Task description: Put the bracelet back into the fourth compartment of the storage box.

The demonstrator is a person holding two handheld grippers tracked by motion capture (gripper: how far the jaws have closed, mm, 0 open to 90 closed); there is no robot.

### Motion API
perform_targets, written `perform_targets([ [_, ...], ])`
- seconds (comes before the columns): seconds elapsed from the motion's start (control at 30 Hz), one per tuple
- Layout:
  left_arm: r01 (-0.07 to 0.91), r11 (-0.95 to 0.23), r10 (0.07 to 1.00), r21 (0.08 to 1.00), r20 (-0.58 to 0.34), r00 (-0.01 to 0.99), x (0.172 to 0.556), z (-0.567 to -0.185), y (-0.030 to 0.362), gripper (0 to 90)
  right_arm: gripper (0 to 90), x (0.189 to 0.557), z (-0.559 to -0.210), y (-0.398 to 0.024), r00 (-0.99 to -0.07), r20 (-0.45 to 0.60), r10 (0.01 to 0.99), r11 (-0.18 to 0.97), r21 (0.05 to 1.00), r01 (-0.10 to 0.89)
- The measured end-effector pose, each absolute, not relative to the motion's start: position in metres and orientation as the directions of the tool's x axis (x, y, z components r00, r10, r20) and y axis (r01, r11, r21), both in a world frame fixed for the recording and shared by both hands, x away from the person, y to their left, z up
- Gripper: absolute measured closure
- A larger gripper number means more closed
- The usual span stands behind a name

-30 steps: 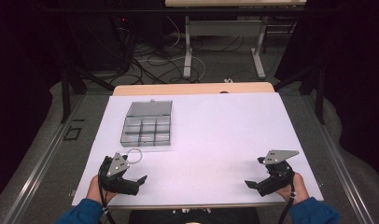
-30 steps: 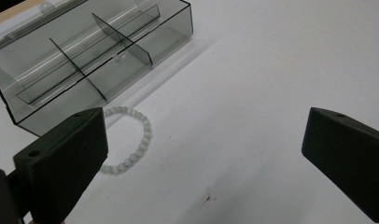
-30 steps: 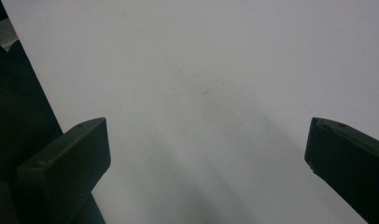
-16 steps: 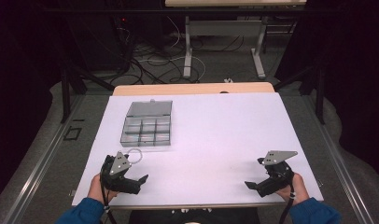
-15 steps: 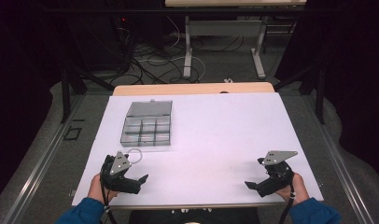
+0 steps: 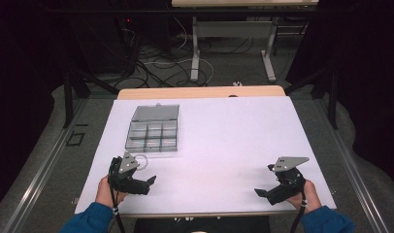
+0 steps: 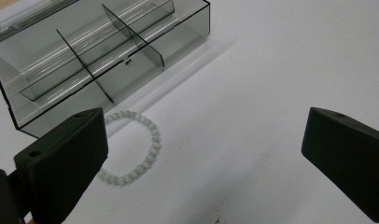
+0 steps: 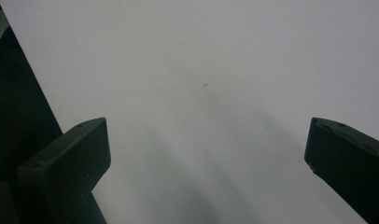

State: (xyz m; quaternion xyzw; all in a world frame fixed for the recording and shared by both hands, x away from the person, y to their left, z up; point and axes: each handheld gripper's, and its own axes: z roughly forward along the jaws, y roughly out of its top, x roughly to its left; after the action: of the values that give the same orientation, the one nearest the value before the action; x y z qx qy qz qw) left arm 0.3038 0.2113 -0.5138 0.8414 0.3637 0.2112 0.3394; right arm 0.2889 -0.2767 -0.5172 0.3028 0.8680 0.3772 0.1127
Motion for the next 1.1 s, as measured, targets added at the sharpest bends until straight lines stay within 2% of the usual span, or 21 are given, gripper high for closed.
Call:
perform_targets([
  [0.77, 0.537, -0.524, 0.767, 0.661, 0.093, 0.635, 0.334, -0.526, 0.197, 2.8, 0.0, 0.291, -0.518, -0.275, -0.794, 0.044, 0.606, 0.538, 0.713, 0.45],
  [0.9, 0.554, -0.522, 0.78, 0.649, 0.099, 0.618, 0.338, -0.529, 0.195, 6.2, 0.0, 0.291, -0.519, -0.275, -0.794, 0.042, 0.607, 0.537, 0.714, 0.449],
  [1.1, 0.604, -0.494, 0.815, 0.625, 0.091, 0.573, 0.345, -0.534, 0.199, 17.4, 0.0, 0.291, -0.519, -0.275, -0.795, 0.041, 0.605, 0.543, 0.709, 0.45],
])
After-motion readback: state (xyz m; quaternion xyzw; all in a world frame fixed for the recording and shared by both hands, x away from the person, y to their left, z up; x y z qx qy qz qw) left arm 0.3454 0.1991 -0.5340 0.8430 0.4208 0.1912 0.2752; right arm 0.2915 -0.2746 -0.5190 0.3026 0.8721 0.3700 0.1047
